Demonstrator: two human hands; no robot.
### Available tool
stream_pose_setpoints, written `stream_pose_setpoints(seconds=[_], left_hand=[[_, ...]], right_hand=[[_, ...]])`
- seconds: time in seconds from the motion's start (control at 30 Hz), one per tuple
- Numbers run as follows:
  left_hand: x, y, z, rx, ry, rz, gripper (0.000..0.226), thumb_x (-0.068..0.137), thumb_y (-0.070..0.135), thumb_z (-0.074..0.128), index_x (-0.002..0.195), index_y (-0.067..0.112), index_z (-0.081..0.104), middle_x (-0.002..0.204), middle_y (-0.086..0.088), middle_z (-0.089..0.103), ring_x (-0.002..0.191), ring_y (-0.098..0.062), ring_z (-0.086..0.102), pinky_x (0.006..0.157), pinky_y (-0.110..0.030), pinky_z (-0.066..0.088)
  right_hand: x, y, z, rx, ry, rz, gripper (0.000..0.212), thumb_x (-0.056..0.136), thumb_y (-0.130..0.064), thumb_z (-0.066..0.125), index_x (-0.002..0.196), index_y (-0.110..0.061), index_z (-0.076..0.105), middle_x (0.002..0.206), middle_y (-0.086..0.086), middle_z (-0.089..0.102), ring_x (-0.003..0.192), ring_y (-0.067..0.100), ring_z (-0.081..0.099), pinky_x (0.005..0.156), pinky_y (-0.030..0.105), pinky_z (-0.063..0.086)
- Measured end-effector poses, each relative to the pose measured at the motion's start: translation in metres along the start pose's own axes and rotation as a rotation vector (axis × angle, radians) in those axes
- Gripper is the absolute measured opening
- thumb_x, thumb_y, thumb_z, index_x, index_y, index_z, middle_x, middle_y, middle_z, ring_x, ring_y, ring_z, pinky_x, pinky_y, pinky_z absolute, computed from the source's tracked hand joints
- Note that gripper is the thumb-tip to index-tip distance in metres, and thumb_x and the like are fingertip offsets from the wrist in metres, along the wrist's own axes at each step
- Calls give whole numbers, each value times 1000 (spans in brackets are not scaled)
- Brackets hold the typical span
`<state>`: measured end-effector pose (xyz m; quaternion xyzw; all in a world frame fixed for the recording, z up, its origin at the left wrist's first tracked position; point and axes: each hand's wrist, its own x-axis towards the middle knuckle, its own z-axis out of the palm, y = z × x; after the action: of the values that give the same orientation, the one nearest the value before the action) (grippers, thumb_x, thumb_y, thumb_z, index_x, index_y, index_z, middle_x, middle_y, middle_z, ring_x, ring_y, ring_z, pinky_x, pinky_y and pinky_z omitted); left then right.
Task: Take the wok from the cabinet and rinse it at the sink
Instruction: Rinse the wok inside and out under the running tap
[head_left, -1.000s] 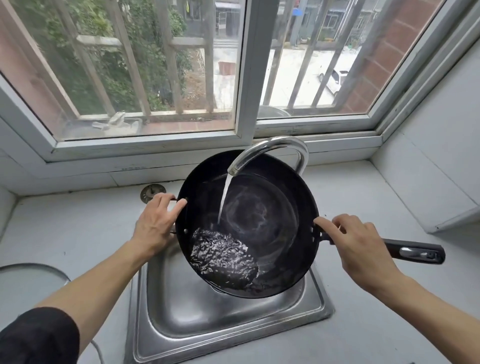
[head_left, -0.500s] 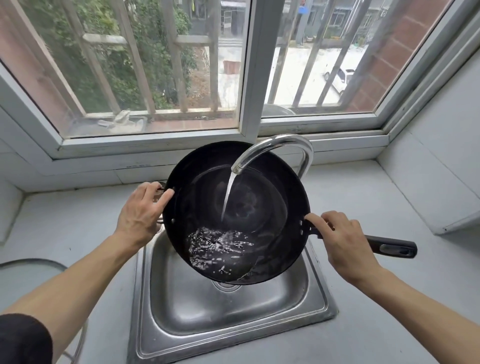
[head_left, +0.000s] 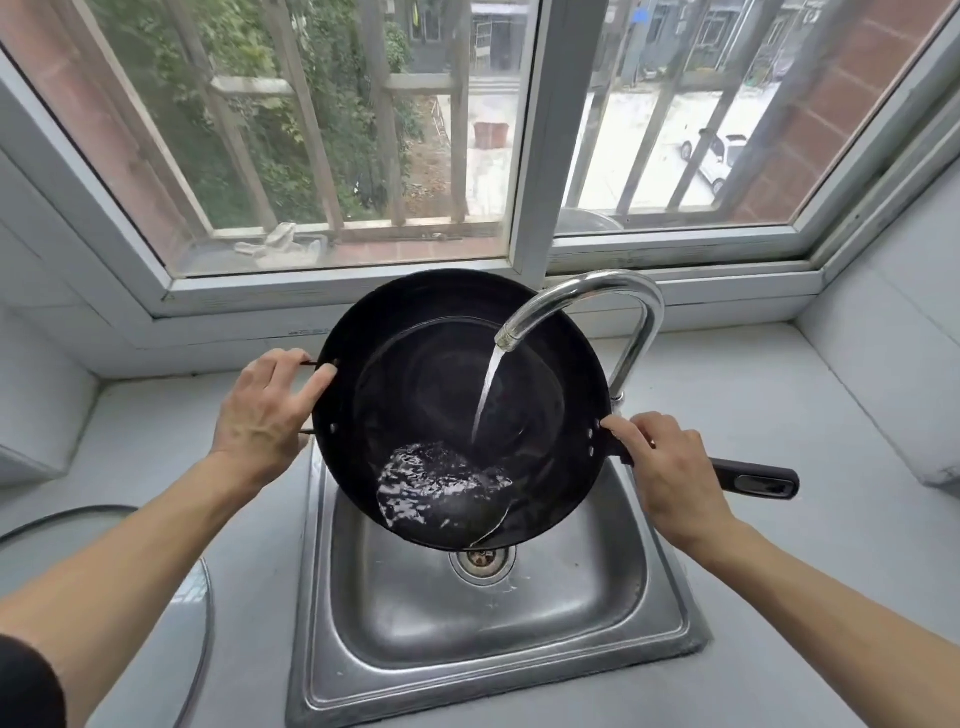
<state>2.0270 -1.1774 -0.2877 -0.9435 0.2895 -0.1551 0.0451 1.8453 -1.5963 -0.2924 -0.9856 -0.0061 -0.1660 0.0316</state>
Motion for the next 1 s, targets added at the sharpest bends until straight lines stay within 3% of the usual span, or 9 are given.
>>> stream_pose_setpoints(seconds=[0.53,0.77,1.0], left_hand=[[-14,-48,-37,107,47,-26,95,38,-7,87,126,11,55,122,-23,49,112,-44,45,91,-55,39],[-25,-56,-51,158,47,-34,97,36,-6,88,127,10,56,122,-24,49,111,-45,45,84,-55,39],[-32,-58,-56,171,50,-59,97,40,-4,88,129,11,55,124,-23,48,114,-44,45,87,-54,36]], right_hand=[[37,-33,35,156,-8,9,71,66,15,61,122,-25,44,97,7,56,83,32,53,69,37,38],[47,-42,47,179,-21,-29,72,61,16,65,121,-19,46,93,7,54,78,31,50,64,37,40],[50,-49,58,208,-21,-33,74,59,18,60,121,-20,44,92,7,55,77,29,50,64,38,40]])
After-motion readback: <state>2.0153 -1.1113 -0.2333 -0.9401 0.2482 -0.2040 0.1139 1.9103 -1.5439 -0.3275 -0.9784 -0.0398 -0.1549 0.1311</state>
